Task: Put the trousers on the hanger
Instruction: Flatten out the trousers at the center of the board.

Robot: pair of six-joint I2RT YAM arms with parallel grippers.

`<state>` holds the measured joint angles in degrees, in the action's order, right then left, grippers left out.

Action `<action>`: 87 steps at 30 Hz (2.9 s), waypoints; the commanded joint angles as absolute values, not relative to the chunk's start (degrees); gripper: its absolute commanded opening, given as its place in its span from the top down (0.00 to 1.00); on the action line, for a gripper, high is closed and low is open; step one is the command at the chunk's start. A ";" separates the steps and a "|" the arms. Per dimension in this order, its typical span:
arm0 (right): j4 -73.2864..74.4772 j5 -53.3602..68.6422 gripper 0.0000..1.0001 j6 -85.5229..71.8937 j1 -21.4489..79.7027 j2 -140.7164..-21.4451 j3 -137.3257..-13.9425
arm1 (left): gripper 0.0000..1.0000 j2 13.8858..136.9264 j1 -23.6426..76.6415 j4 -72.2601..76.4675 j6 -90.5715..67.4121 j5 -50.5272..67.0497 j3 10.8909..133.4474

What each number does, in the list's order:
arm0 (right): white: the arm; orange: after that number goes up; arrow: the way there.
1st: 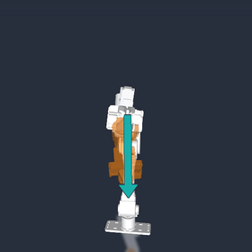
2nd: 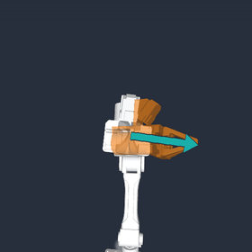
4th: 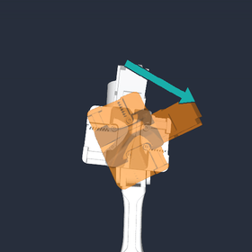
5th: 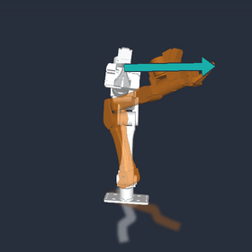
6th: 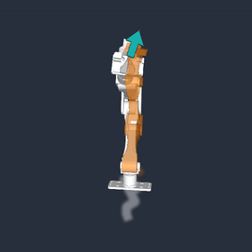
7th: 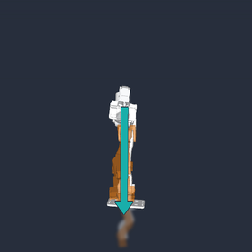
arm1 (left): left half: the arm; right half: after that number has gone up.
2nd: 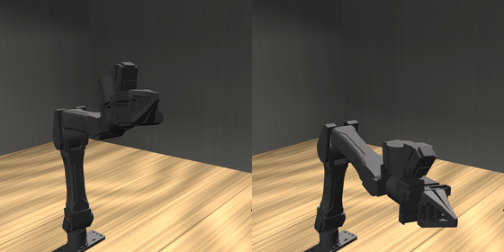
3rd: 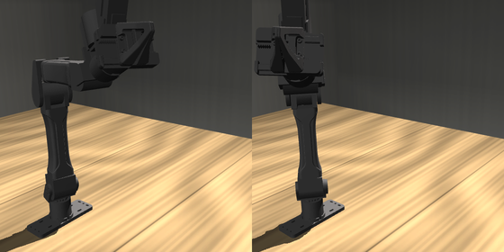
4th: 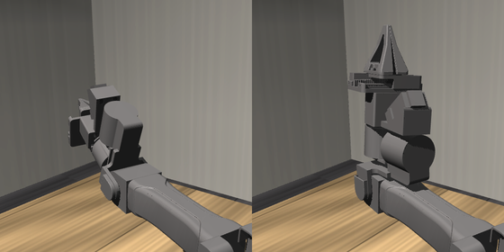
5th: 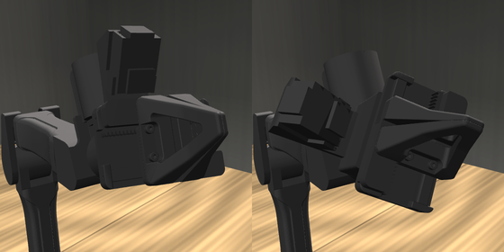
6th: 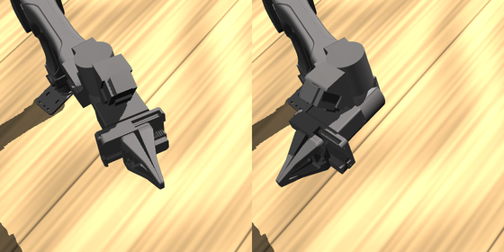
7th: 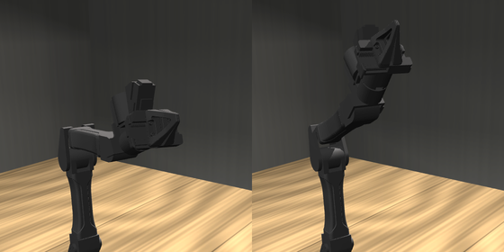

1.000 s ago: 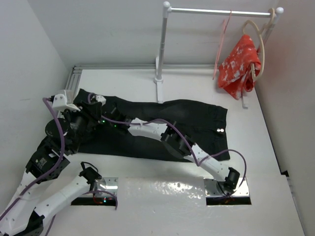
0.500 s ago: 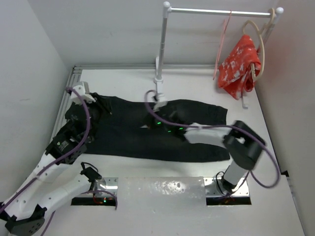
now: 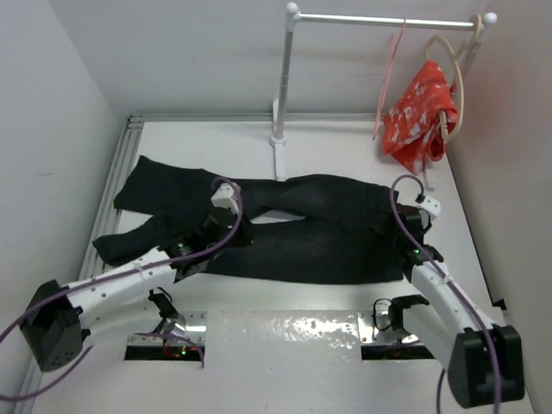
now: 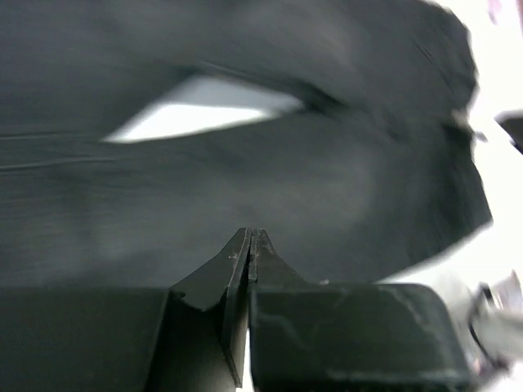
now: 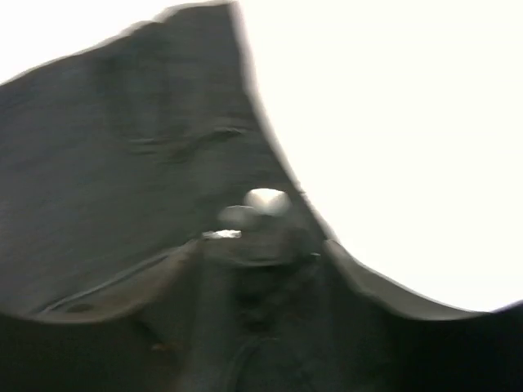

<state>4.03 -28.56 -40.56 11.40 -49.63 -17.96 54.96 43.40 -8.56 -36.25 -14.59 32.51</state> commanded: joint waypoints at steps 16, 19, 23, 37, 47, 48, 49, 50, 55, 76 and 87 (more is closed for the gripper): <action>-15.72 0.18 0.31 -46.14 -12.13 -81.82 -22.95 | 0.90 65.30 56.25 14.85 -34.98 -8.35 27.51; -20.47 1.75 0.43 -48.24 -12.48 -83.14 -20.84 | 0.89 65.48 56.25 16.26 -34.72 -8.53 25.93; -18.92 -0.61 0.96 -48.96 -12.57 -84.11 -23.89 | 0.89 66.09 56.25 16.08 -33.40 -8.70 25.75; 2.53 -24.42 0.74 -41.04 -14.41 -90.88 -49.48 | 0.72 64.70 55.81 8.27 -35.06 -24.77 31.46; -9.11 -9.81 0.30 -52.12 -11.10 -69.63 -31.15 | 0.64 61.69 34.99 7.48 -42.35 -23.28 31.02; -9.75 -8.28 0.46 -52.29 -9.51 -67.70 -29.55 | 0.65 61.61 33.33 5.30 -43.15 -23.99 31.37; -10.10 -7.48 0.66 -52.03 -7.40 -64.46 -28.14 | 0.68 61.44 32.61 3.79 -43.85 -25.21 31.72; -10.46 -5.82 0.95 -51.34 -2.95 -63.21 -25.60 | 0.72 60.74 32.09 1.95 -44.47 -27.66 32.08; -12.31 2.69 1.00 -49.04 7.28 -60.38 -19.17 | 1.00 53.46 31.90 -13.84 -43.07 -28.23 31.21; -13.45 12.04 0.95 -45.88 9.40 -60.38 -18.28 | 0.64 64.33 24.00 -25.16 -53.01 -48.34 33.31; -14.86 14.68 0.95 -45.97 10.46 -63.11 -18.63 | 0.60 72.15 22.24 -12.93 -45.97 -42.36 32.87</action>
<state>-11.97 13.10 -46.92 9.67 -62.87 -16.95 70.76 22.81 -18.48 -48.31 -43.46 31.46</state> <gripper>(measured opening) 0.047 0.399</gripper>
